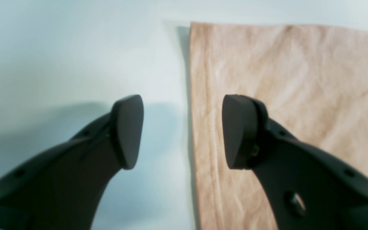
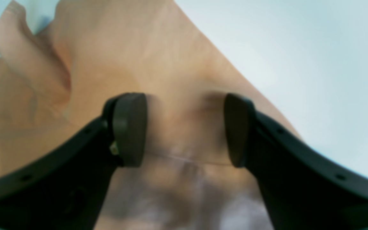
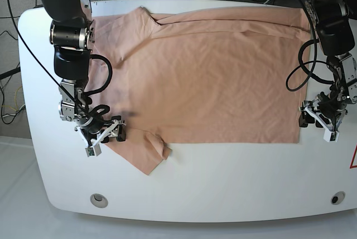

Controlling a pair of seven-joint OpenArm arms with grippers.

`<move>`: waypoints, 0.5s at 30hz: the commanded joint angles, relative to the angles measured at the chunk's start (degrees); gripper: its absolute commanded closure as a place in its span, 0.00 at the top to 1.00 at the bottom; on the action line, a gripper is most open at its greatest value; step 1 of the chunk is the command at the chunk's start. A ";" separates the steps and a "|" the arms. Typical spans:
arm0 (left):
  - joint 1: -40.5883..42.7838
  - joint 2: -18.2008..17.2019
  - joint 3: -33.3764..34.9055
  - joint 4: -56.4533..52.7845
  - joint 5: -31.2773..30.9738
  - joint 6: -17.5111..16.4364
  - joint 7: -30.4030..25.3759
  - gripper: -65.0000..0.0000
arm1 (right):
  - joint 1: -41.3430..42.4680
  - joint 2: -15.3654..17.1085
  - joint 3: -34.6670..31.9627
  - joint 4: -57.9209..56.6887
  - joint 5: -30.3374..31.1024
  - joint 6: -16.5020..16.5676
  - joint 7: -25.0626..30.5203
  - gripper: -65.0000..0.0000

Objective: Fold the T-shirt properly

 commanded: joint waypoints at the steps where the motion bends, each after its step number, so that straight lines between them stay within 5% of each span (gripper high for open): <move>1: -1.47 -1.10 -0.25 0.83 -0.66 0.24 -1.58 0.56 | 0.87 0.80 0.05 0.71 -0.50 -0.45 -1.73 0.57; 15: -1.60 -1.76 0.04 0.45 -0.28 0.31 -2.17 0.56 | -1.32 0.83 0.27 2.85 -0.68 0.16 -1.39 0.57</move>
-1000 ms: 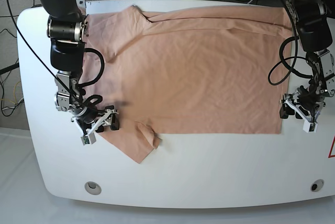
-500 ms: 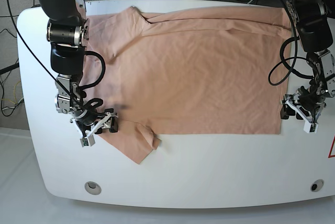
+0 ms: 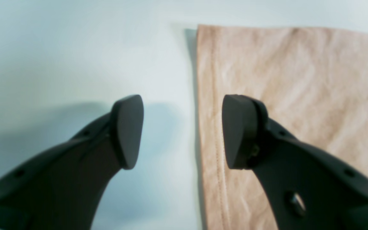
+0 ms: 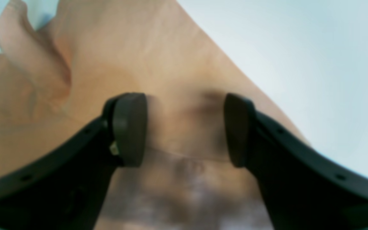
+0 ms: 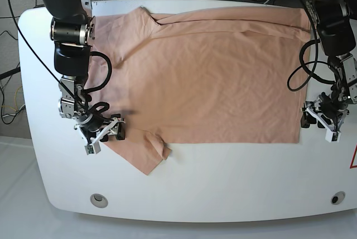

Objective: Fold the T-shirt properly

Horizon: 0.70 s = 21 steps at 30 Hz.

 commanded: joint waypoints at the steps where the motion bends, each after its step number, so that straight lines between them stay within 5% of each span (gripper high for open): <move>1: -1.42 -1.22 0.08 0.79 -0.71 -0.09 -1.20 0.56 | 0.64 0.86 -0.09 0.24 -0.51 -0.11 -1.83 0.57; 21: -1.30 -0.79 -0.26 0.55 -0.71 0.13 -1.31 0.56 | 0.81 0.32 0.01 0.10 -0.22 0.17 -1.03 0.56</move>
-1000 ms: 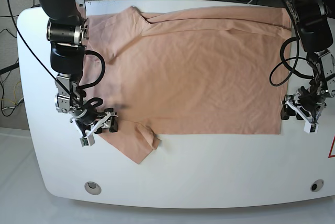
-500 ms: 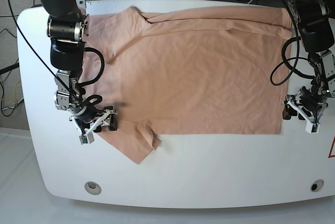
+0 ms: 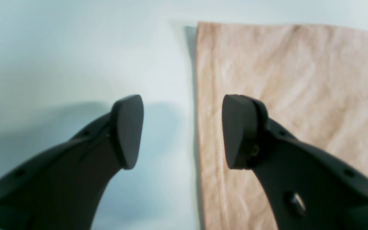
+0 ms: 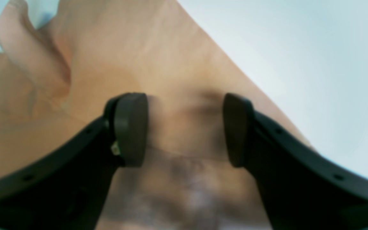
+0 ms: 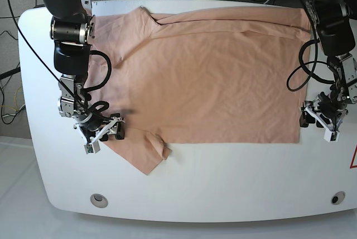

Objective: Fold the T-shirt properly

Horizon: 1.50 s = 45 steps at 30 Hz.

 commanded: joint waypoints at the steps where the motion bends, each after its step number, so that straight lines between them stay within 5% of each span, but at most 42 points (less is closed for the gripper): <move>1: -1.33 -1.11 -0.44 0.88 -0.73 0.12 -1.36 0.56 | 1.07 0.19 0.07 0.06 -0.62 0.00 -1.43 0.56; 45: -3.97 -0.78 1.36 -2.80 2.15 0.44 -3.61 0.56 | 1.11 0.33 0.69 -0.34 -1.49 0.34 -0.59 0.56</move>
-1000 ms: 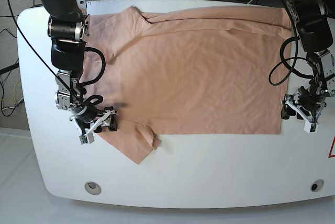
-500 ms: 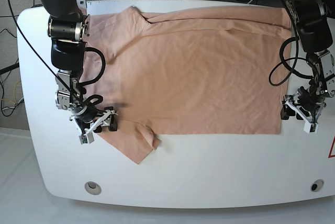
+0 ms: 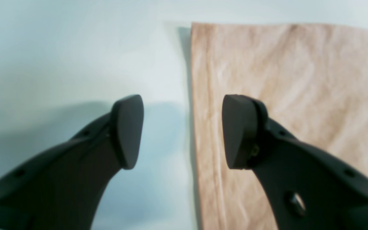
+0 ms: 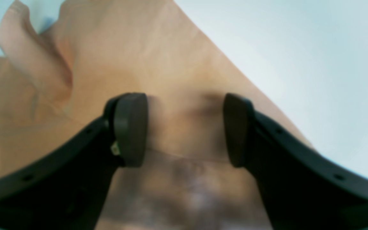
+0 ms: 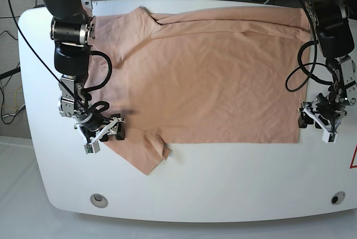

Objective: Fold the T-shirt properly

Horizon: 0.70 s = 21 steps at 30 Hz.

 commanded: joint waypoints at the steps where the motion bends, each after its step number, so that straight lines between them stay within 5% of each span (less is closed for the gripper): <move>1: -2.24 -1.03 0.21 -0.43 0.25 0.21 -1.74 0.55 | 0.78 0.52 -0.08 0.48 -1.04 -0.05 -1.63 0.56; 17: -1.75 -0.83 0.82 -0.76 0.23 0.18 -1.73 0.56 | 0.47 0.42 -0.44 0.97 -1.18 0.07 -1.68 0.56; 21: -1.87 -0.71 0.73 -0.94 -0.10 0.52 -1.18 0.55 | 0.42 0.32 -0.11 0.68 -1.04 0.36 -1.14 0.42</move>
